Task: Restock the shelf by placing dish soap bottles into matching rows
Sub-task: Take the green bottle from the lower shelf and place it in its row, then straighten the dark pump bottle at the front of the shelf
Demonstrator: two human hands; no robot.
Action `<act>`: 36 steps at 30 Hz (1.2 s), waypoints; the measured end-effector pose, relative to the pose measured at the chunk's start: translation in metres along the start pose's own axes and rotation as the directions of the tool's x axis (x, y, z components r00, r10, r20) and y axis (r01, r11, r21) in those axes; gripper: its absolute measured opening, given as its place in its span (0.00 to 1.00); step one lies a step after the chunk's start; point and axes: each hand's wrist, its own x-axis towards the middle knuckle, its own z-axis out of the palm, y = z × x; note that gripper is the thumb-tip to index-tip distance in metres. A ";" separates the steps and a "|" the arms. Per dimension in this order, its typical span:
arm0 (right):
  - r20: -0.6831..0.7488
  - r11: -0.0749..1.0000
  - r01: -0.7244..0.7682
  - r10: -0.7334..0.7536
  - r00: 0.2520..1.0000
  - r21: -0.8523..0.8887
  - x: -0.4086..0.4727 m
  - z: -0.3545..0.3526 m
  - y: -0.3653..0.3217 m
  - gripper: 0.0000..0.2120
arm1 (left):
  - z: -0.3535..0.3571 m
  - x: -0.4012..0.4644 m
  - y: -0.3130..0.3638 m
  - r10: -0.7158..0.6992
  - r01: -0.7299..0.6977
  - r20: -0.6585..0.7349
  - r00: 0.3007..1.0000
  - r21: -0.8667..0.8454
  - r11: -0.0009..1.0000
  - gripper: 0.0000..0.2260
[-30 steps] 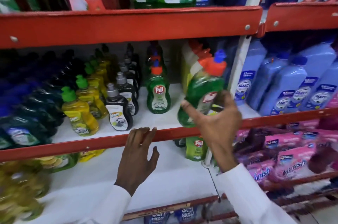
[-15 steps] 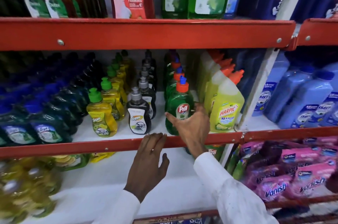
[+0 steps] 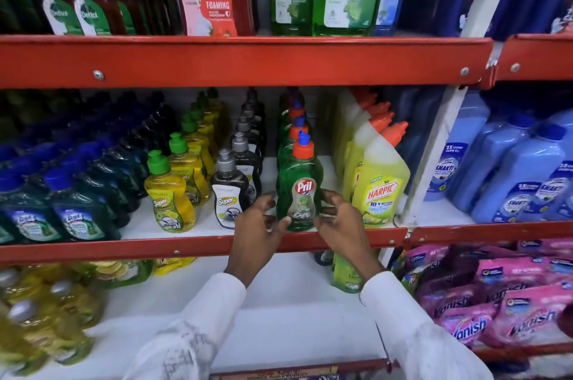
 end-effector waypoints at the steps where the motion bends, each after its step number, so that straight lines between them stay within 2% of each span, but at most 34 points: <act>1: 0.009 1.000 0.003 -0.003 1.000 -0.007 0.003 -0.001 0.001 0.22 | 0.001 0.003 0.000 -0.009 0.009 0.012 1.000 -0.013 1.000 0.24; 6: 0.029 1.000 0.030 -0.030 0.999 -0.001 0.009 0.000 0.013 0.20 | 0.004 0.008 -0.005 -0.038 0.038 -0.007 0.999 -0.029 0.999 0.20; 23: 0.036 0.997 0.014 -0.017 0.999 0.079 0.011 -0.004 0.019 0.19 | 0.005 0.007 0.006 -0.048 0.048 0.005 0.999 -0.046 0.998 0.21; 26: -0.024 0.990 -0.019 0.022 0.999 0.141 0.004 -0.002 0.015 0.21 | 0.000 -0.001 0.008 0.001 0.002 0.031 1.000 -0.084 0.996 0.22; 28: -0.227 0.985 0.007 0.034 0.973 0.173 -0.007 0.000 0.010 0.17 | -0.006 -0.013 0.002 0.038 -0.043 -0.053 0.998 -0.095 0.995 0.20; 30: -0.458 0.972 0.146 -0.045 0.888 0.187 -0.024 0.006 0.001 0.10 | -0.019 -0.027 -0.010 0.062 -0.090 -0.257 0.964 -0.096 0.991 0.13; 31: -0.514 0.959 0.222 -0.102 0.852 0.177 -0.033 0.013 -0.007 0.10 | -0.027 -0.032 -0.016 0.067 -0.109 -0.364 0.929 -0.096 0.989 0.10; 32: -0.521 0.946 0.278 -0.156 0.839 0.165 -0.041 0.021 -0.015 0.10 | -0.035 -0.034 -0.020 0.061 -0.121 -0.447 0.892 -0.106 0.987 0.08; 34: -0.418 0.931 0.330 -0.241 0.876 0.155 -0.047 0.045 -0.031 0.11 | -0.051 -0.033 -0.034 0.035 -0.107 -0.516 0.856 -0.111 0.988 0.09; 36: -0.239 0.947 0.293 -0.255 0.937 0.135 -0.042 0.070 -0.045 0.14 | -0.063 -0.025 -0.045 0.019 -0.049 -0.457 0.889 -0.053 0.997 0.17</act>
